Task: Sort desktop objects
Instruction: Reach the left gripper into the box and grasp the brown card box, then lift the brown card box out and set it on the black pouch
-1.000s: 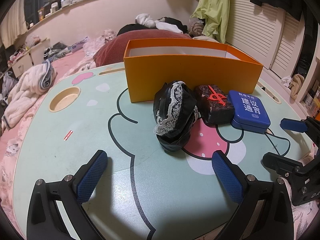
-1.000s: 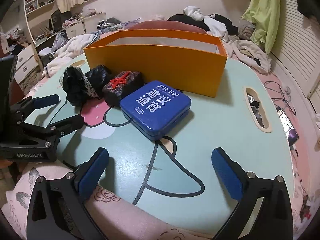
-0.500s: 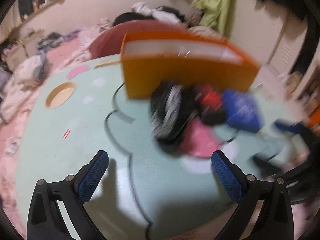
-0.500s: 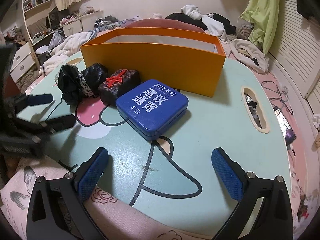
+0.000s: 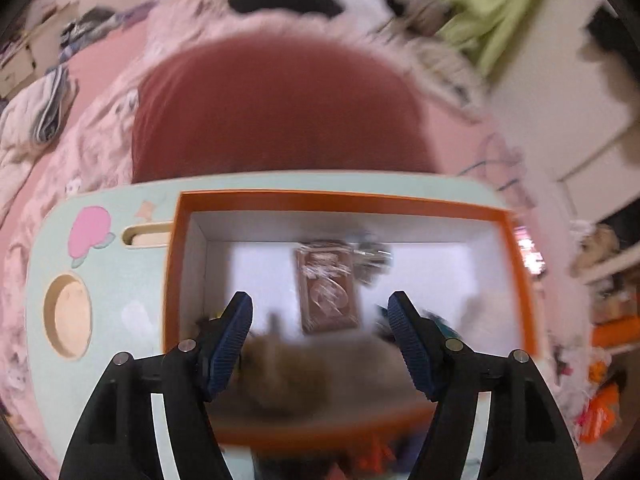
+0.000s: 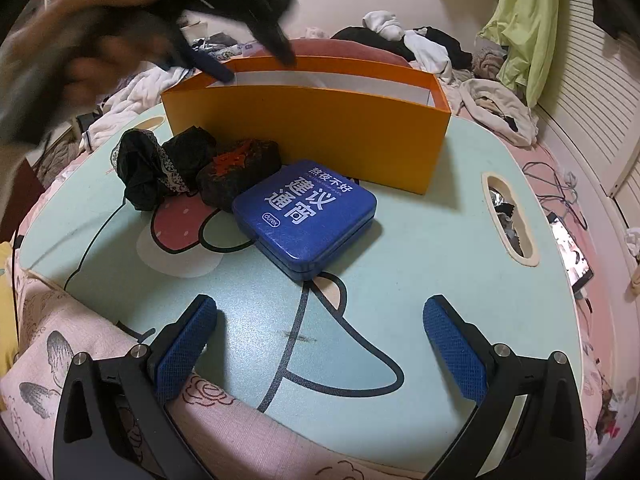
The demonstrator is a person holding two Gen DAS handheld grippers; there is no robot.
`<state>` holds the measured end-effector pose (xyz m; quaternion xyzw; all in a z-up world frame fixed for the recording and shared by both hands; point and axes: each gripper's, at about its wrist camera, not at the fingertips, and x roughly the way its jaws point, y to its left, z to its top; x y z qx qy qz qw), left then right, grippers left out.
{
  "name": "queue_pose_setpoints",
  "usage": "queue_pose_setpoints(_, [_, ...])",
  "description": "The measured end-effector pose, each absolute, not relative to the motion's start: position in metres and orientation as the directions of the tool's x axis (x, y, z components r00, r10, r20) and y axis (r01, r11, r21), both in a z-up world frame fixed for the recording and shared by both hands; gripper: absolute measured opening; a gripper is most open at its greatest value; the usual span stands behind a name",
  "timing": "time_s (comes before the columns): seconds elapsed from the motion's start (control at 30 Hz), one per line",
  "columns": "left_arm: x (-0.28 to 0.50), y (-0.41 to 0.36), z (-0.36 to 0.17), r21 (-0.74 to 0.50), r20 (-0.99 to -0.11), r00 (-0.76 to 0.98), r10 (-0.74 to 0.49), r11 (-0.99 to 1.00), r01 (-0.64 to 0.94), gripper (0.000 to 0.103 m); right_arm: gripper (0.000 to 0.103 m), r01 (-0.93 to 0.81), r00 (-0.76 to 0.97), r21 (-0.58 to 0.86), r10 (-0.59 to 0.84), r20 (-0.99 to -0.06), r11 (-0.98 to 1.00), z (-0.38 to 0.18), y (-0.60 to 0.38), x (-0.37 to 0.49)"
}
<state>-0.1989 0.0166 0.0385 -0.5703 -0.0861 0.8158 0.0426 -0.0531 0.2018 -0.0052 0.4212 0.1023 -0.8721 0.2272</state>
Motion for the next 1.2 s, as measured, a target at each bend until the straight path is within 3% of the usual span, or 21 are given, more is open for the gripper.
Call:
queue_pose_setpoints(0.23, [-0.223,0.044,0.023,0.034,-0.934,-0.357,-0.02,-0.999,-0.032,0.069,0.102,0.485,-0.543,0.018,-0.317,-0.778,-0.874,-0.004,0.204,-0.055])
queue_pose_setpoints(0.3, [-0.223,0.047,0.024,0.036,-0.928,-0.374,-0.01,-0.997,-0.062,0.063,0.102,0.485,-0.543,0.019,-0.319,-0.777,-0.874,-0.004,0.204,-0.054])
queue_pose_setpoints(0.53, [-0.227,0.06,0.022,0.029,-0.934,-0.356,0.009,-0.994,-0.102,0.062,0.102,0.485,-0.544,0.019,-0.318,-0.777,-0.875,-0.004,0.204,-0.054])
queue_pose_setpoints(0.6, [-0.232,0.059,0.01,0.009,-0.955,-0.294,0.021,-0.995,-0.097,0.041,0.102,0.485,-0.544,0.019,-0.318,-0.777,-0.875,-0.004,0.204,-0.054])
queue_pose_setpoints(0.63, [-0.232,0.057,0.013,-0.01,-0.949,-0.313,0.04,-0.995,-0.095,0.04,0.102,0.485,-0.543,0.019,-0.318,-0.777,-0.874,-0.004,0.204,-0.054])
queue_pose_setpoints(0.8, [-0.218,0.053,0.023,-0.012,-0.933,-0.355,0.064,-0.989,-0.146,0.039,0.102,0.484,-0.544,0.018,-0.318,-0.776,-0.875,-0.004,0.204,-0.054])
queue_pose_setpoints(0.93, [-0.171,0.031,0.08,-0.152,-0.804,-0.552,0.223,-0.973,-0.173,0.039,0.102,0.485,-0.544,0.018,-0.318,-0.776,-0.875,-0.004,0.204,-0.054])
queue_pose_setpoints(1.03, [-0.126,0.017,0.101,-0.241,-0.742,-0.59,0.317,-0.948,-0.207,0.039,0.102,0.485,-0.544,0.018,-0.318,-0.777,-0.875,-0.004,0.204,-0.054])
queue_pose_setpoints(1.2, [-0.068,0.016,0.083,-0.291,-0.729,-0.571,0.377,-0.926,-0.239,0.039,0.102,0.485,-0.544,0.019,-0.318,-0.777,-0.875,-0.004,0.205,-0.054])
